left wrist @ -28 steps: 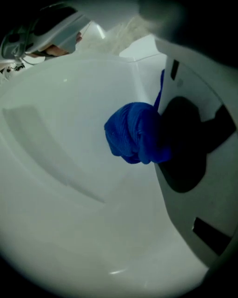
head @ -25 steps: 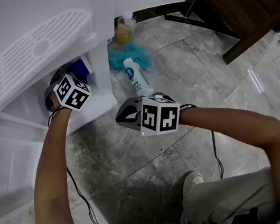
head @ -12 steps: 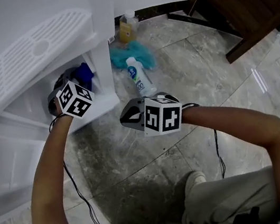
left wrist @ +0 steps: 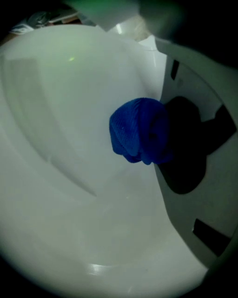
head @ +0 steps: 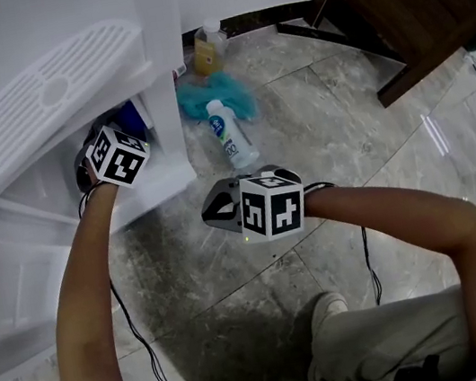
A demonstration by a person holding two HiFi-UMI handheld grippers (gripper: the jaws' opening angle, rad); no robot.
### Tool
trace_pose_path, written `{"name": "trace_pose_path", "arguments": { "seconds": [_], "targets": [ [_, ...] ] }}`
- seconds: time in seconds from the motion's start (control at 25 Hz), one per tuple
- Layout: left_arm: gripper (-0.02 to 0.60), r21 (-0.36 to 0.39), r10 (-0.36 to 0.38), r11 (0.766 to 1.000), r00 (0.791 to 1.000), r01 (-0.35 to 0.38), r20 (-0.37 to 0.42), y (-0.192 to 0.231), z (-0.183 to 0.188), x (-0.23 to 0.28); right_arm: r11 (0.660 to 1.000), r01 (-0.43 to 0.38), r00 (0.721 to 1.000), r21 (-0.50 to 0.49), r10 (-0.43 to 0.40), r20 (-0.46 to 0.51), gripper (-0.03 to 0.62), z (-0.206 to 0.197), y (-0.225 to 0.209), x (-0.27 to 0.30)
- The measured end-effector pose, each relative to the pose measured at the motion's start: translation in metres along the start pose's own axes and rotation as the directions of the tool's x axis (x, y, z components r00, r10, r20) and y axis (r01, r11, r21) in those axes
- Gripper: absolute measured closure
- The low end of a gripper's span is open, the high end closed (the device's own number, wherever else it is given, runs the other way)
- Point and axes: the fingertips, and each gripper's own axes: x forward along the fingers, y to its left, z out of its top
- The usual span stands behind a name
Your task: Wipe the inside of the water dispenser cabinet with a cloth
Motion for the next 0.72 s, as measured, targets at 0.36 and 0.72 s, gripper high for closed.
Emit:
{"name": "trace_pose_path", "arguments": {
  "seconds": [0.36,0.72],
  "targets": [
    [0.506,-0.212,0.004,0.977,0.995,0.017,0.097,0.012,0.032,-0.056,0.997,-0.050,0.997,-0.059,0.053,0.048,0.595,0.038,0.002,0.013],
    [0.505,-0.419,0.169,0.908,0.910,0.006,0.378,0.045,0.083,-0.134,0.990,-0.107,0.993,-0.089,0.112,0.044,0.595,0.056,0.018,0.022]
  ]
}}
